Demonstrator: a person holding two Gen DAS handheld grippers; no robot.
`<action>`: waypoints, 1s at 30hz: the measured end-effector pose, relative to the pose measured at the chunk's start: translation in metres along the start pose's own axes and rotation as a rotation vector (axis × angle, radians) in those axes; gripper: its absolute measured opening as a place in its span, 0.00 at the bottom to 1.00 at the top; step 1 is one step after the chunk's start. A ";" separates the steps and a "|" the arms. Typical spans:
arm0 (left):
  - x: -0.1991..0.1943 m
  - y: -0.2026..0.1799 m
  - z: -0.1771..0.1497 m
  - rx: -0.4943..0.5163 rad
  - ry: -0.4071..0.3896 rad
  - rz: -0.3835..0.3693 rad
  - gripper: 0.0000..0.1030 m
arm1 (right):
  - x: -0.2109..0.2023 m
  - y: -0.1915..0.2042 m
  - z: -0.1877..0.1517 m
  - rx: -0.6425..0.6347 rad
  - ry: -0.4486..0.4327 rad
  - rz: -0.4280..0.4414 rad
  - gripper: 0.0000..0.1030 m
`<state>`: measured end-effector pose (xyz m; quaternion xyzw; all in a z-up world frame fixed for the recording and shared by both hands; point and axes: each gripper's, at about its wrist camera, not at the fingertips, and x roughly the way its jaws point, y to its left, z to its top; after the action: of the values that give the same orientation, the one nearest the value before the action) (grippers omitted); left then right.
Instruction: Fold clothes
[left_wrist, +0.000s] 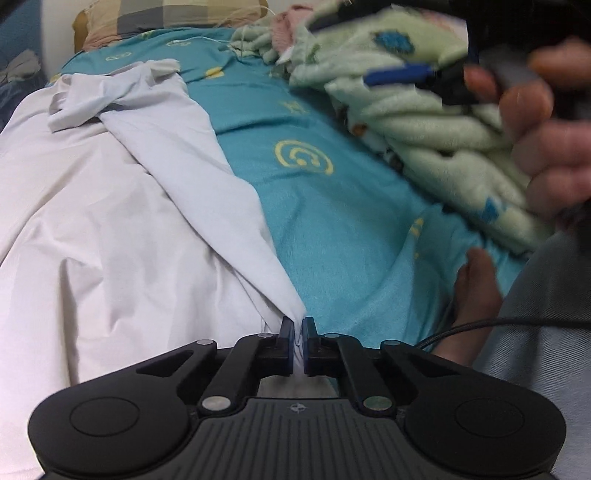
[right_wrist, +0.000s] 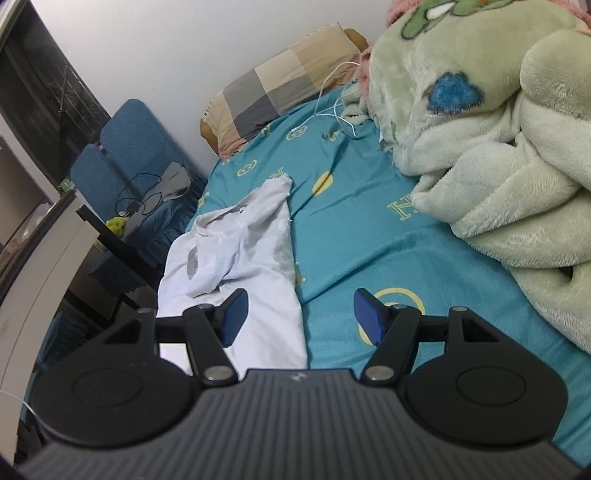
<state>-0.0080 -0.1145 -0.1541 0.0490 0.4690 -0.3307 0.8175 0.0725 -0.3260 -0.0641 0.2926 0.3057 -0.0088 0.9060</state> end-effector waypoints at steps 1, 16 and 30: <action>-0.011 0.007 0.003 -0.030 -0.016 -0.022 0.04 | 0.000 -0.001 0.000 0.003 0.001 0.000 0.64; -0.065 0.153 0.014 -0.388 0.143 0.197 0.03 | 0.012 0.001 0.000 0.018 0.036 0.010 0.64; -0.088 0.073 0.027 -0.075 -0.102 0.247 0.46 | 0.055 0.023 0.037 0.112 0.138 0.137 0.64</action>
<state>0.0243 -0.0247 -0.0853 0.0589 0.4291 -0.2119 0.8761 0.1422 -0.3174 -0.0593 0.3631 0.3457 0.0563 0.8634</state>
